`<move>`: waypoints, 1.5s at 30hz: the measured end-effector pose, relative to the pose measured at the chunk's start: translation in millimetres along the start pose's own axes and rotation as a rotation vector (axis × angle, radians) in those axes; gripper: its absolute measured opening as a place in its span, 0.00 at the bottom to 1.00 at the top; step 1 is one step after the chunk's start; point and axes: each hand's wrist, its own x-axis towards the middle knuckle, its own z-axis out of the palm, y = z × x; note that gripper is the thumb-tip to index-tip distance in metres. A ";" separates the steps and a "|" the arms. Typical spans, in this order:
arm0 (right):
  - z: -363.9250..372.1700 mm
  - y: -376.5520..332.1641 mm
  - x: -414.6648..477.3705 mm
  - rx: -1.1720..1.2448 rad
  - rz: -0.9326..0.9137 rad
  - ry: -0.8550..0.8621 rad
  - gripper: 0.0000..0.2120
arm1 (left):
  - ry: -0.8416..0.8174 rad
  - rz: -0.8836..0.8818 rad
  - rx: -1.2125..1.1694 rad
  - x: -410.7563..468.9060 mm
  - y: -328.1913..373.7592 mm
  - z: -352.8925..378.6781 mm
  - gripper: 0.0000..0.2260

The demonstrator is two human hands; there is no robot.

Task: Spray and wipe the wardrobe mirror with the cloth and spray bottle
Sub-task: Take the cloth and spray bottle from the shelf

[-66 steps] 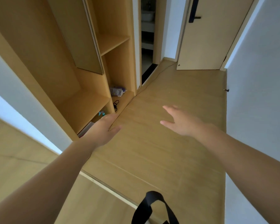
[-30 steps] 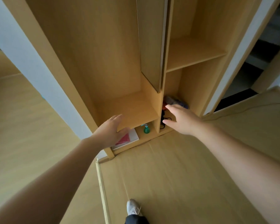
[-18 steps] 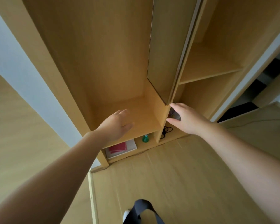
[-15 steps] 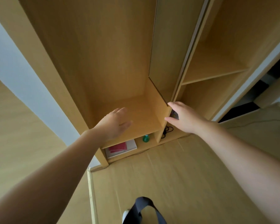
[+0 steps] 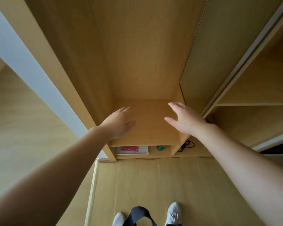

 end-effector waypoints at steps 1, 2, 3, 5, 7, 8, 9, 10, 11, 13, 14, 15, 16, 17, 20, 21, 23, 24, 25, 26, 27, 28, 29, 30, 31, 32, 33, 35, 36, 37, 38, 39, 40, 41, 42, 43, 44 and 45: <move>-0.6 6.3 9.8 0.007 -0.026 -0.004 0.32 | 0.004 -0.028 -0.001 5.2 5.4 2.9 0.29; -1.4 12.6 18.9 0.015 -0.049 -0.011 0.32 | 0.008 -0.052 -0.001 10.7 11.1 6.6 0.28; -1.9 19.0 27.4 0.022 -0.071 -0.016 0.32 | 0.016 -0.074 -0.002 16.2 16.9 10.9 0.28; -1.2 30.7 41.5 0.039 -0.104 -0.024 0.32 | 0.036 -0.113 -0.022 26.8 26.6 20.1 0.28; 2.5 39.8 51.5 0.054 -0.116 -0.037 0.32 | 0.059 -0.150 -0.050 35.1 32.4 29.0 0.28; 5.4 42.9 55.4 0.056 -0.119 -0.043 0.32 | 0.063 -0.161 -0.061 38.4 33.1 33.4 0.28; 8.8 45.5 58.7 0.056 -0.121 -0.047 0.32 | 0.060 -0.167 -0.068 40.9 33.0 37.7 0.28; 12.2 47.4 61.6 0.057 -0.124 -0.045 0.32 | 0.056 -0.168 -0.067 43.2 32.1 41.5 0.28; 16.1 48.7 64.3 0.058 -0.128 -0.040 0.31 | 0.057 -0.168 -0.059 45.5 30.5 45.0 0.28; 25.1 50.8 67.4 0.066 -0.129 -0.027 0.31 | 0.074 -0.164 -0.040 50.1 24.6 49.9 0.27; 29.8 51.6 67.9 0.074 -0.121 -0.023 0.31 | 0.082 -0.160 -0.031 52.5 21.2 51.2 0.27; 34.7 52.1 67.9 0.083 -0.109 -0.019 0.31 | 0.086 -0.154 -0.024 55.0 17.4 52.2 0.27; 39.3 52.2 67.5 0.087 -0.097 -0.016 0.31 | 0.085 -0.144 -0.015 57.1 13.6 53.1 0.27; 44.0 51.8 66.9 0.082 -0.086 -0.018 0.31 | 0.079 -0.133 -0.008 58.4 9.7 54.4 0.26; 56.8 47.6 65.6 0.056 -0.051 -0.029 0.31 | 0.056 -0.094 0.006 62.2 -4.3 58.9 0.26; 61.3 45.7 65.8 0.060 -0.040 -0.023 0.31 | 0.051 -0.078 0.015 63.3 -9.6 61.7 0.25; 70.5 43.3 66.7 0.066 -0.026 -0.012 0.31 | 0.035 -0.046 0.026 66.9 -20.9 68.3 0.25; 76.0 43.0 67.1 0.062 -0.019 -0.010 0.31 | 0.031 -0.038 0.024 68.4 -26.2 72.7 0.25; 82.9 43.5 67.8 0.055 -0.012 -0.010 0.31 | 0.032 -0.032 0.023 70.4 -31.9 78.5 0.26; 91.0 44.7 69.2 0.051 -0.006 -0.012 0.31 | 0.037 -0.030 0.023 72.0 -37.4 85.5 0.26; 100.7 46.4 71.0 0.050 -0.004 -0.014 0.31 | 0.044 -0.032 0.021 73.5 -43.2 93.8 0.26; 111.7 48.9 73.2 0.051 -0.007 -0.014 0.31 | 0.049 -0.035 0.019 75.3 -49.3 103.5 0.26; 124.7 52.5 75.6 0.052 -0.014 -0.016 0.31 | 0.054 -0.036 0.013 76.3 -55.5 115.6 0.26; 139.8 56.8 78.4 0.053 -0.024 -0.019 0.30 | 0.060 -0.033 0.004 77.4 -61.8 129.6 0.26; 155.8 61.9 80.8 0.053 -0.031 -0.027 0.30 | 0.063 -0.025 -0.003 78.5 -68.1 145.0 0.26; 172.8 67.0 81.9 0.054 -0.033 -0.040 0.30 | 0.061 -0.018 -0.006 78.7 -74.2 161.8 0.25; 190.4 72.8 83.2 0.054 -0.035 -0.052 0.30 | 0.060 -0.017 -0.005 78.7 -80.3 179.6 0.25; 225.8 84.7 84.5 0.051 -0.043 -0.069 0.30 | 0.060 -0.029 -0.004 79.1 -92.5 215.9 0.25; 244.0 91.1 84.7 0.051 -0.048 -0.076 0.30 | 0.056 -0.035 -0.006 79.6 -98.6 234.6 0.25; 261.5 97.7 85.1 0.050 -0.052 -0.082 0.29 | 0.050 -0.036 -0.007 80.6 -104.8 252.5 0.24; 278.5 104.3 85.8 0.048 -0.055 -0.085 0.29 | 0.045 -0.033 -0.005 82.0 -111.0 269.7 0.24; 296.0 111.1 86.2 0.048 -0.060 -0.086 0.29 | 0.041 -0.027 -0.005 83.5 -117.0 287.3 0.24; 313.5 117.7 86.3 0.053 -0.065 -0.083 0.28 | 0.040 -0.022 -0.004 85.0 -122.8 304.3 0.23; 331.1 124.4 86.8 0.064 -0.072 -0.075 0.27 | 0.043 -0.011 -0.002 86.8 -128.6 321.0 0.23; 349.6 130.8 87.1 0.080 -0.079 -0.066 0.26 | 0.047 0.003 -0.001 88.6 -134.6 338.2 0.22; 368.0 136.7 87.5 0.095 -0.089 -0.057 0.25 | 0.051 0.022 -0.003 90.1 -140.2 356.1 0.21; 386.2 142.0 87.8 0.103 -0.104 -0.050 0.24 | 0.054 0.044 -0.005 91.3 -145.8 374.3 0.20; 405.0 147.4 88.4 0.103 -0.119 -0.043 0.23 | 0.054 0.067 -0.002 92.8 -151.7 393.5 0.20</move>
